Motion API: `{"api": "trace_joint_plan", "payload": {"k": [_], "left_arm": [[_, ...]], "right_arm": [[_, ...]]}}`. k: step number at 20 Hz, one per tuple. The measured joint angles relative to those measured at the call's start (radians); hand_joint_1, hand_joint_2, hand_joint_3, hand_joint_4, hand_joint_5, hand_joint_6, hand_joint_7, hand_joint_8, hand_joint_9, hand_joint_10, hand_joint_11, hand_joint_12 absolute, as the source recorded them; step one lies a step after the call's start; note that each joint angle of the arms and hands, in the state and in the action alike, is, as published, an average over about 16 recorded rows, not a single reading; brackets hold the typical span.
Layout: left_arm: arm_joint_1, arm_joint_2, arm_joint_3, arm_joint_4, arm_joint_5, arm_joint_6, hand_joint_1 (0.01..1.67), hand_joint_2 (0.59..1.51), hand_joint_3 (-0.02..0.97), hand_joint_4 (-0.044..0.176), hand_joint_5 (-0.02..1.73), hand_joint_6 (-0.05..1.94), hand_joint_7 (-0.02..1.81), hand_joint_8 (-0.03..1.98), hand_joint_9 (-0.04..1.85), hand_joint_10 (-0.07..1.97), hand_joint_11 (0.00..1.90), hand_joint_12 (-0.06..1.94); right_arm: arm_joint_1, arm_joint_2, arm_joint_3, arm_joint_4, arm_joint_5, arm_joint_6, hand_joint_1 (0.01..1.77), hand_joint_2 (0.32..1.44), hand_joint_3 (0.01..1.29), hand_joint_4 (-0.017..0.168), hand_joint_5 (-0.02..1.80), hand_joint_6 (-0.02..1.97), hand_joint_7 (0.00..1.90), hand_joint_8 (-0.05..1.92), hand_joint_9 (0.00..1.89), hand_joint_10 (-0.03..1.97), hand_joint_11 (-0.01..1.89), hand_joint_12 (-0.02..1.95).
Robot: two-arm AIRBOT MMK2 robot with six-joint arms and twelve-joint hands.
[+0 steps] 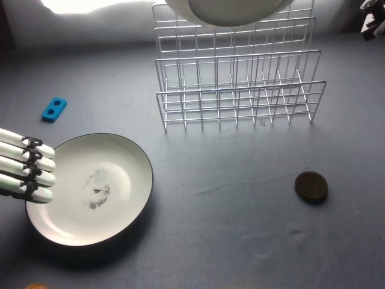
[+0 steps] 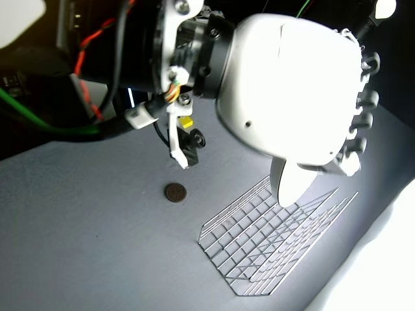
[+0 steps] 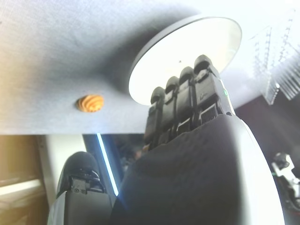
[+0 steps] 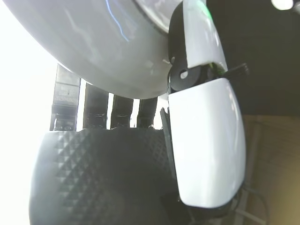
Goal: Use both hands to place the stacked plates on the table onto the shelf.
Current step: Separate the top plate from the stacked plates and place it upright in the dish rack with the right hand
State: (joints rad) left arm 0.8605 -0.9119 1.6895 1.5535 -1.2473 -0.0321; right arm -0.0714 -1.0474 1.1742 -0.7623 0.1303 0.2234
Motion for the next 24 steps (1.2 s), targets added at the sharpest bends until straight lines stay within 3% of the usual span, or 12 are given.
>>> {"api": "trace_joint_plan", "payload": {"k": [9,24], "left_arm": [[0.008,-0.012,-0.007,0.002,0.036,-0.010,0.02,1.120,0.021,-0.001,0.09,0.01,0.07,0.01,0.03,0.02,0.02,0.02],[0.026,-0.024,0.004,0.005,0.068,-0.018,0.02,1.123,0.021,-0.001,0.12,0.01,0.09,0.01,0.04,0.02,0.02,0.02]], "right_arm": [[-0.042,-0.043,0.082,0.002,-0.021,0.024,1.24,1.01,0.01,-0.008,1.00,0.66,1.05,0.97,1.00,1.08,0.73,1.51],[-0.141,-0.136,0.231,0.023,0.011,0.048,1.24,1.00,0.01,-0.008,1.02,0.63,1.06,0.95,1.00,1.08,0.72,1.52]]}}
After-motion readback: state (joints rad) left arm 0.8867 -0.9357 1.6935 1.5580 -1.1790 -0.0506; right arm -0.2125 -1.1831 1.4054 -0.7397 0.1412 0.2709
